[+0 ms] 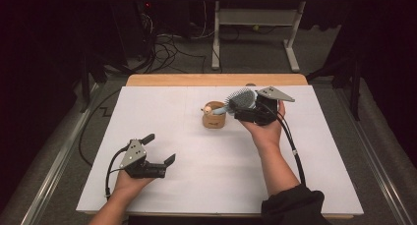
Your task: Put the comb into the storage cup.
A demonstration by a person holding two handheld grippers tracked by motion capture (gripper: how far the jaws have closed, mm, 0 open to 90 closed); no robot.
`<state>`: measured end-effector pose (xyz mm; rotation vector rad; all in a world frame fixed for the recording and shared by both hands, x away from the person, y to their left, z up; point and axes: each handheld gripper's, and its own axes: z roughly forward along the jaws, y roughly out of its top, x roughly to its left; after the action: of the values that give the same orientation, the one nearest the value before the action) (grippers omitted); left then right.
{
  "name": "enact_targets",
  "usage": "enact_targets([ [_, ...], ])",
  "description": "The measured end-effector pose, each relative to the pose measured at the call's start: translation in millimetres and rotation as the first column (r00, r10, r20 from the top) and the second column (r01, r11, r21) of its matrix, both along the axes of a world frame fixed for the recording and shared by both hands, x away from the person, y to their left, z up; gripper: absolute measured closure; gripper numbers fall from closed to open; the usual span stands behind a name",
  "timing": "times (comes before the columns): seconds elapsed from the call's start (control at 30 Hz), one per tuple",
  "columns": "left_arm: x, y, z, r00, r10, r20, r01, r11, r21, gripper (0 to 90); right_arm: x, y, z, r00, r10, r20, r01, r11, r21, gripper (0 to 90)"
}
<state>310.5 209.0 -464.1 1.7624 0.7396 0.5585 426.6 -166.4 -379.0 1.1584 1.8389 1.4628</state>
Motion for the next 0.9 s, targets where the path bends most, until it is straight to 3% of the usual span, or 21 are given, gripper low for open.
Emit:
enact_targets([
  [0.3, 3.1, 3.6, 0.6, 0.9998, 0.010, -0.016, -0.010, 0.9994, -0.034, 0.0, -20.3, -3.5, -8.9, 0.9998, 0.017, -0.007, -0.018, 0.9986, -0.050, 0.3],
  [0.67, 6.9, 2.2, -2.1, 0.9987, 0.003, -0.052, -0.005, 0.9998, -0.020, 0.0, -46.7, -18.0, -46.1, 0.9977, 0.026, -0.063, -0.033, 0.9934, -0.110, 0.4],
  [0.9, 8.0, 5.1, -2.0, 0.9983, 0.010, -0.057, -0.011, 0.9997, -0.024, 0.0, -68.6, -30.8, -58.6, 0.9983, 0.029, -0.051, -0.035, 0.9902, -0.135, 0.3],
])
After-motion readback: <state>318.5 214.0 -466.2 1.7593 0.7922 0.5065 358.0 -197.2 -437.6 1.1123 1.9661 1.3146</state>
